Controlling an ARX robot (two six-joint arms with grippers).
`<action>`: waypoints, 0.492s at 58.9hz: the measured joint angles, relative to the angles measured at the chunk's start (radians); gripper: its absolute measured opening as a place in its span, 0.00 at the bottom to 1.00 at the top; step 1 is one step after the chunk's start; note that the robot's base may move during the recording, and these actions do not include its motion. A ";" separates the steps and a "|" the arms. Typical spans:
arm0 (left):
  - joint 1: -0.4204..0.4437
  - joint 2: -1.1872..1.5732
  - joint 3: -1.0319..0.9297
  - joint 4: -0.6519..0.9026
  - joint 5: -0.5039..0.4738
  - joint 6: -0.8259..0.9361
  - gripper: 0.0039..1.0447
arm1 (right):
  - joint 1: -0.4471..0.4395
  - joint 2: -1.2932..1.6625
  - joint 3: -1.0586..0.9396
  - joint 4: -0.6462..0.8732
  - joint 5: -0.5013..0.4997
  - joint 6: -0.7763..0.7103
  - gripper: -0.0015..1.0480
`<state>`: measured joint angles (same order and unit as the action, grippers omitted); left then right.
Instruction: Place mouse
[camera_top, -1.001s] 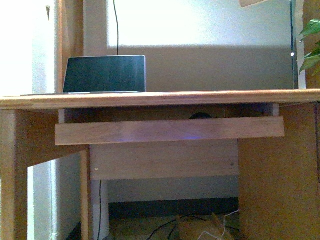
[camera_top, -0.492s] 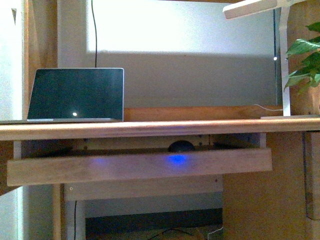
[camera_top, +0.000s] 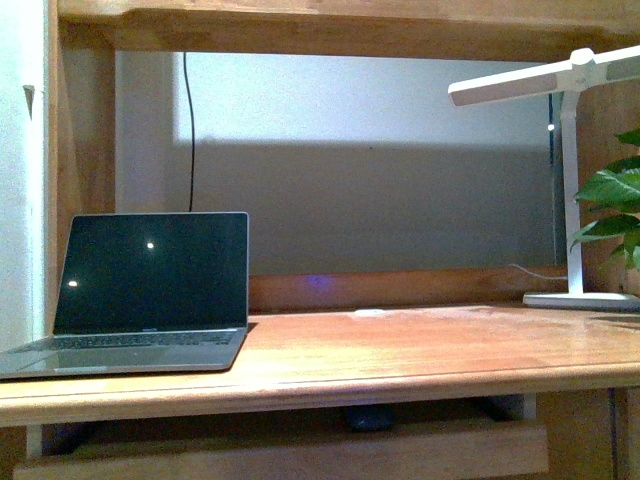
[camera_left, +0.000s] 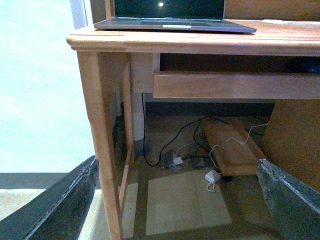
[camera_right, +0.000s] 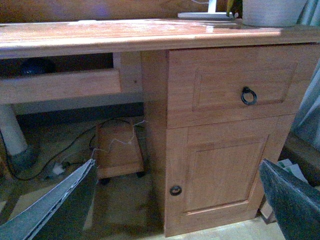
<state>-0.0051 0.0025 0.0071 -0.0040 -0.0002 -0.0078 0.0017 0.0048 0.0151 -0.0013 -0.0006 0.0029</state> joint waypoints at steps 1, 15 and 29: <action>0.000 0.000 0.000 0.000 0.000 0.000 0.93 | 0.000 0.000 0.000 0.000 0.000 0.000 0.93; 0.003 0.005 0.002 -0.007 0.015 -0.014 0.93 | 0.000 0.000 0.000 0.000 0.000 0.000 0.93; 0.176 0.570 0.187 0.214 0.269 0.075 0.93 | 0.000 0.000 0.000 0.000 0.000 0.000 0.93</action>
<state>0.1711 0.5720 0.1944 0.2100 0.2691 0.0673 0.0017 0.0048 0.0151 -0.0010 -0.0002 0.0025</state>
